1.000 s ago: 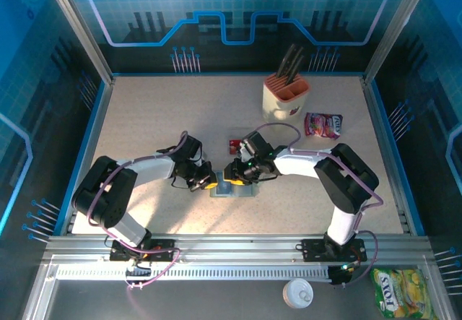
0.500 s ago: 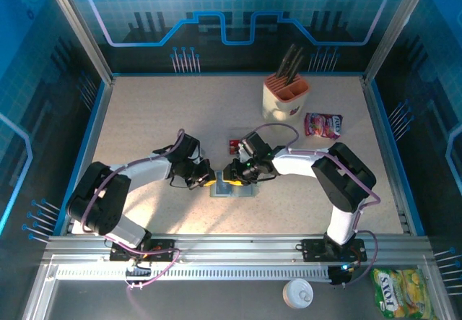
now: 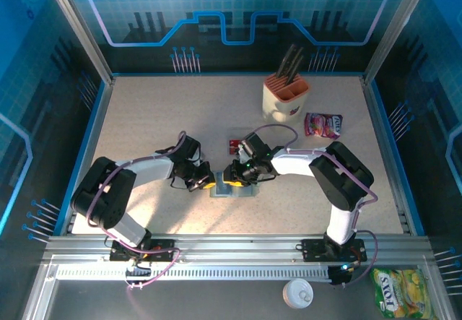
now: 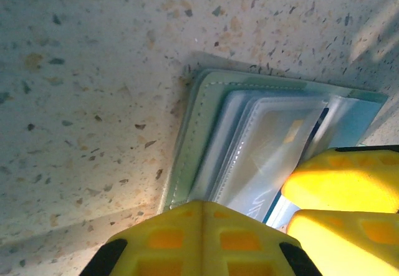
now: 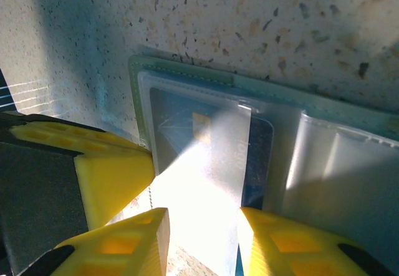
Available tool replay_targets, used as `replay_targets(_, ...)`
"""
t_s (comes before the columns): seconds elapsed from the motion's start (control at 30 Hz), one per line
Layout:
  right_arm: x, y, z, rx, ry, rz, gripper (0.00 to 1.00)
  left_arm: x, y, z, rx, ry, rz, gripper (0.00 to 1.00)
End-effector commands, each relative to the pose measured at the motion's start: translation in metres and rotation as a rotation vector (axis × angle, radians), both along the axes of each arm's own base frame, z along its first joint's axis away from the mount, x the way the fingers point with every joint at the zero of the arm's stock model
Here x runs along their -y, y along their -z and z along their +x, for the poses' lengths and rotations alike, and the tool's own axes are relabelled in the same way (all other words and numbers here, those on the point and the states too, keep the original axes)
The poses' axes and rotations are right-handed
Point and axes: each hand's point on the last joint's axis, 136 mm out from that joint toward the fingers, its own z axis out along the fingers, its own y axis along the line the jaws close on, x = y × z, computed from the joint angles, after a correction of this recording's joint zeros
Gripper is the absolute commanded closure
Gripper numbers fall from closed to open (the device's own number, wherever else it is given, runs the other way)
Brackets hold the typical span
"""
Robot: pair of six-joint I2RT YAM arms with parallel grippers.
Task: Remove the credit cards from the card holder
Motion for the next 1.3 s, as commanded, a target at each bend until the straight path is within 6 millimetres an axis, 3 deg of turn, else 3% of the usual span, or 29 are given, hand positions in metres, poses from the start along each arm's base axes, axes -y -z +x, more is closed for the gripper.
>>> replay_targets(0.0,-0.001,-0.001,-0.006,-0.006,-0.034,-0.025,0.64,-0.002,0.007,-0.007,-0.027,0.021,0.002,0.99)
replay_targets(0.4,0.010,-0.004,-0.008,0.004,-0.044,-0.060,0.64,-0.003,0.005,-0.006,-0.024,0.023,0.005,1.00)
replay_targets(1.27,0.008,-0.025,-0.002,0.030,-0.058,-0.040,0.63,0.003,-0.030,0.008,0.041,0.020,-0.021,0.99)
